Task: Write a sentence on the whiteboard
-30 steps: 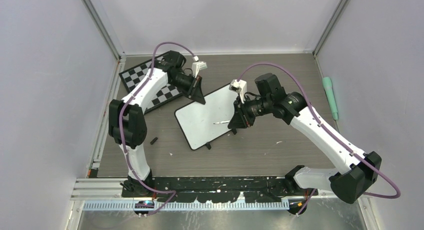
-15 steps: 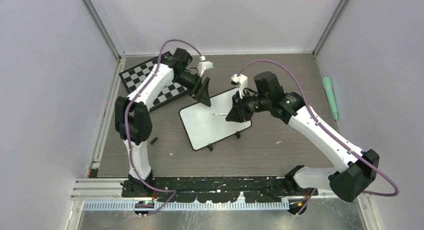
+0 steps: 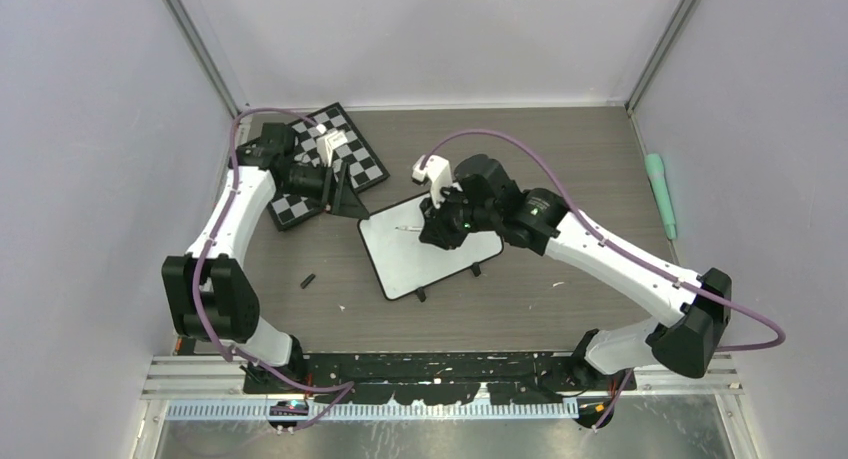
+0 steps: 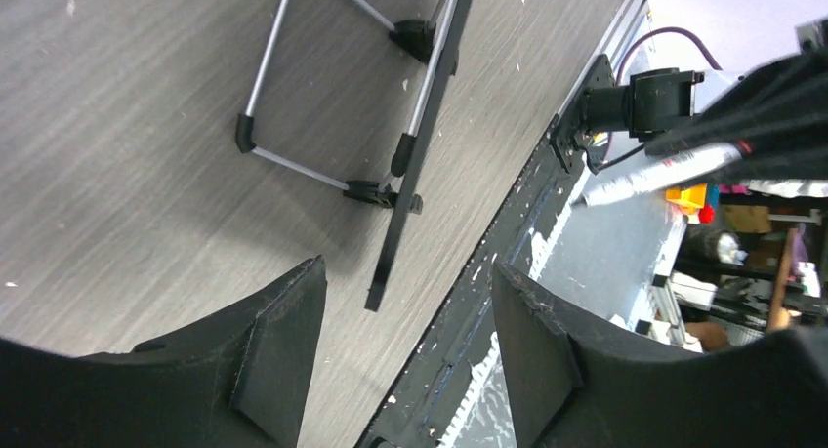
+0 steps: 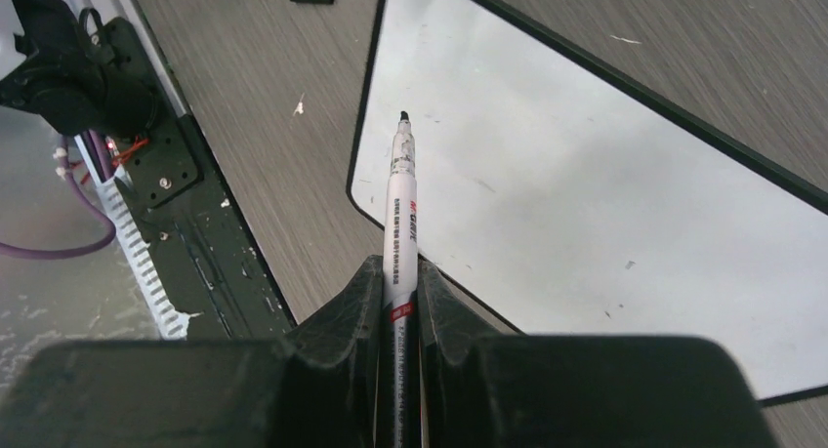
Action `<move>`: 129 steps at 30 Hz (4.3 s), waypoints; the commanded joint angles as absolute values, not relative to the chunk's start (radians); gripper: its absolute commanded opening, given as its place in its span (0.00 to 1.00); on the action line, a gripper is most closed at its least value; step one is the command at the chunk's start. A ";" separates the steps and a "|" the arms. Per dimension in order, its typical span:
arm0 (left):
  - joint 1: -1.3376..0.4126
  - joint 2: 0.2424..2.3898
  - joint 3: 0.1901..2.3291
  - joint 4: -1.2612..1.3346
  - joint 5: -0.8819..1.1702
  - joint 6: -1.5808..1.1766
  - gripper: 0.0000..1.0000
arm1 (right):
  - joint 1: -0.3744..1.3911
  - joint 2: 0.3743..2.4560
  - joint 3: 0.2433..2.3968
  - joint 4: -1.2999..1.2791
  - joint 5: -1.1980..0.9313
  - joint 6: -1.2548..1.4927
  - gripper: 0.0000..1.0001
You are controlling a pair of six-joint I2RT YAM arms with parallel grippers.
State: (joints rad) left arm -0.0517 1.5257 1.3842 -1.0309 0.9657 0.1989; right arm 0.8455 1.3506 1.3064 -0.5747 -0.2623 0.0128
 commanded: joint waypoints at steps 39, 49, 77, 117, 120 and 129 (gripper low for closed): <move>-0.087 1.503 1.229 -0.919 1.051 0.145 0.19 | 0.980 1.418 1.365 -0.542 -0.184 -0.067 0.00; -0.090 1.509 1.227 -0.915 1.053 0.144 0.23 | 0.979 1.469 1.388 -0.508 -0.175 -0.048 0.00; -0.099 1.508 1.232 -0.917 1.048 0.150 0.06 | 0.986 1.556 1.452 -0.492 -0.159 -0.017 0.00; -0.100 1.509 1.234 -0.930 1.034 0.167 0.00 | 0.948 1.557 1.436 -0.508 -0.021 -0.033 0.00; -0.100 1.509 1.235 -0.930 1.033 0.167 0.00 | 0.943 1.548 1.429 -0.512 -0.017 -0.031 0.00; -0.100 1.509 1.236 -0.930 1.031 0.167 0.00 | 0.941 1.521 1.431 -0.512 -0.088 -0.035 0.00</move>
State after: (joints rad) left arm -0.0921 1.5333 1.2278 -0.9142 1.0370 0.1658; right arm 0.9489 1.5791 1.4284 -0.5331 -0.0620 -0.0246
